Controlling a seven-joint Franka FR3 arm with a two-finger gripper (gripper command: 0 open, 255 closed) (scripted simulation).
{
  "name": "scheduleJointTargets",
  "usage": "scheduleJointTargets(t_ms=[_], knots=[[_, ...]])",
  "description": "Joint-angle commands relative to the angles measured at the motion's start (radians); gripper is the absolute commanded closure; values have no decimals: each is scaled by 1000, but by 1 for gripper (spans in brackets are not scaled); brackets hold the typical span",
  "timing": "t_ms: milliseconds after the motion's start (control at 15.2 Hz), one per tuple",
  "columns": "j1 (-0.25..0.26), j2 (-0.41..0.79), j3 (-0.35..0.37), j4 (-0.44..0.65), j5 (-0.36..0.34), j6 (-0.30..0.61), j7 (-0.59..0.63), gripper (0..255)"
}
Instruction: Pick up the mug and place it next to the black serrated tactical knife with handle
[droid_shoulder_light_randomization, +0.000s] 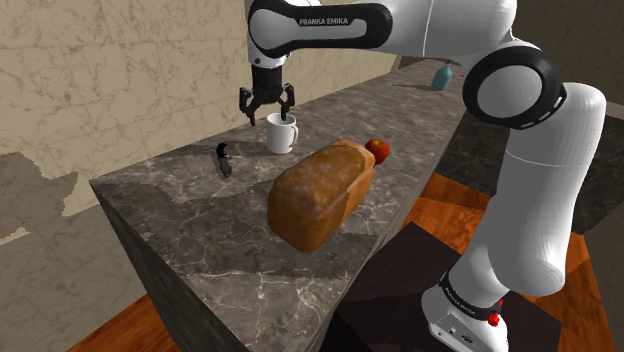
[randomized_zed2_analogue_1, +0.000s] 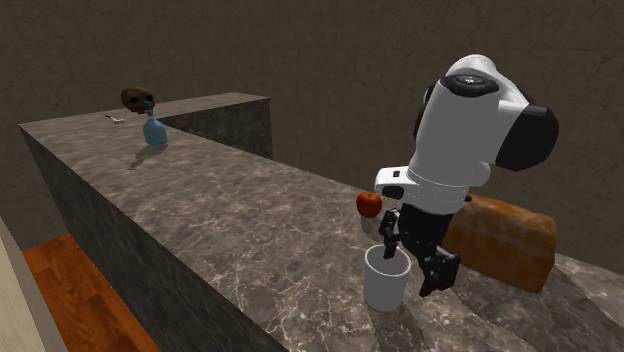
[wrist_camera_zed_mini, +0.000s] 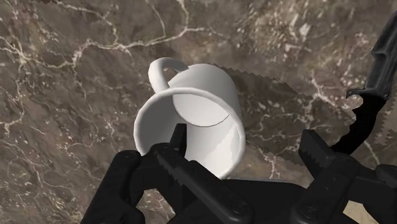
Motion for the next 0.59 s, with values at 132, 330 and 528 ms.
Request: scheduleJointTargets(t_ms=[132, 330, 528], knots=[[3, 15, 1, 112, 1, -98, -4, 0], [3, 15, 1, 112, 1, -98, -4, 0], [3, 15, 1, 112, 1, -98, -4, 0]])
